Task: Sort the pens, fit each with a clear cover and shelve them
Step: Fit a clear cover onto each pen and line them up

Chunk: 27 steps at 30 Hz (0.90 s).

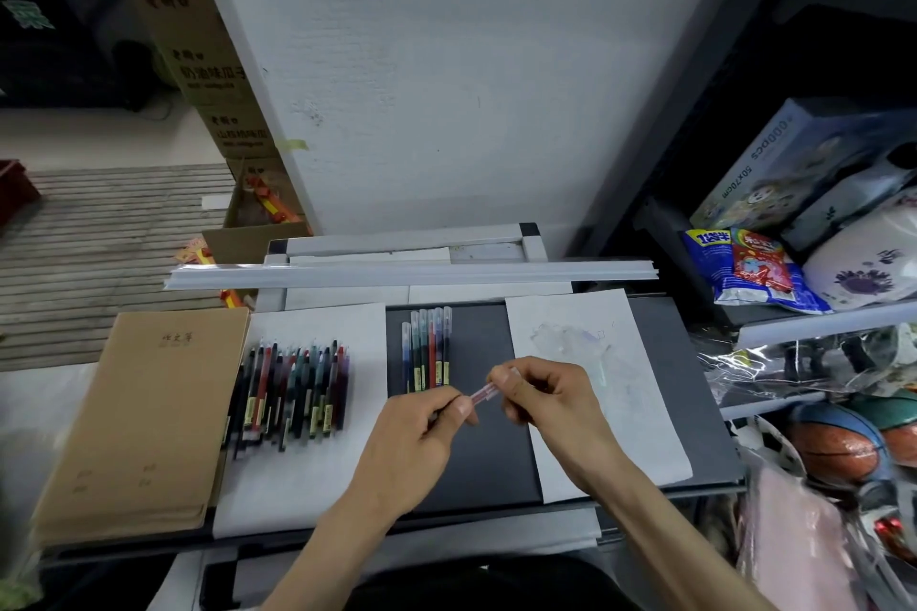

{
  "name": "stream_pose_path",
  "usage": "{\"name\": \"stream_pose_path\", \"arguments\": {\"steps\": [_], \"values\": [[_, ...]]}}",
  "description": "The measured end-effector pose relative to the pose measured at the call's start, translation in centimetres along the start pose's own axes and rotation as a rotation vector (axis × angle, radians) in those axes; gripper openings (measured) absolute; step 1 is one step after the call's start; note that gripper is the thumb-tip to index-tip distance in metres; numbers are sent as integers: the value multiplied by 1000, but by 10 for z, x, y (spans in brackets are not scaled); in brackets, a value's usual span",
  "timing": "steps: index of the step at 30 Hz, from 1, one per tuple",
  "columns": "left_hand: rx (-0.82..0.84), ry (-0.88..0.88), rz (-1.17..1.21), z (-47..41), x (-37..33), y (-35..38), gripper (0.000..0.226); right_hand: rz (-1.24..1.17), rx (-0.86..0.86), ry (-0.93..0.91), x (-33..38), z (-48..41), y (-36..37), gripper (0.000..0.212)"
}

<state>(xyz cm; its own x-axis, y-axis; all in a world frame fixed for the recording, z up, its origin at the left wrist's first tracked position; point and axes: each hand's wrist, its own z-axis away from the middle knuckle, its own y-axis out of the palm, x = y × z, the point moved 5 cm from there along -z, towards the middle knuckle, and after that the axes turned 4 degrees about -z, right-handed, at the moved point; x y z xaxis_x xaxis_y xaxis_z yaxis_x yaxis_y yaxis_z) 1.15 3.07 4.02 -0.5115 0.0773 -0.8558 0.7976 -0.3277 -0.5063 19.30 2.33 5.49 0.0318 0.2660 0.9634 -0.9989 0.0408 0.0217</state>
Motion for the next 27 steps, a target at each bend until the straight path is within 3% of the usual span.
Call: {"name": "stream_pose_path", "arguments": {"steps": [3, 8, 10, 14, 18, 20, 27], "values": [[37, -40, 103, -2, 5, 4, 34, 18, 11, 9, -2, -4, 3, 21], [105, -237, 536, 4, 12, 14, 36, 33, 85, 38, 0, -15, 9, 17], [111, -272, 552, 0, 17, 17, 33, 30, 89, 69, -5, -19, 11, 18], [6, -339, 392, -13, 43, 16, 31, 268, -3, 128, -35, -24, 3, 20], [-188, -483, 174, -26, 72, 0, 23, 983, -125, 133, -64, -16, -30, 34], [-243, -488, 39, -32, 79, -13, 18, 1187, -163, 152, -71, -9, -47, 35], [-282, -476, -223, -58, 100, -29, 15, 1277, -246, 183, -90, 3, -81, 36]]}}
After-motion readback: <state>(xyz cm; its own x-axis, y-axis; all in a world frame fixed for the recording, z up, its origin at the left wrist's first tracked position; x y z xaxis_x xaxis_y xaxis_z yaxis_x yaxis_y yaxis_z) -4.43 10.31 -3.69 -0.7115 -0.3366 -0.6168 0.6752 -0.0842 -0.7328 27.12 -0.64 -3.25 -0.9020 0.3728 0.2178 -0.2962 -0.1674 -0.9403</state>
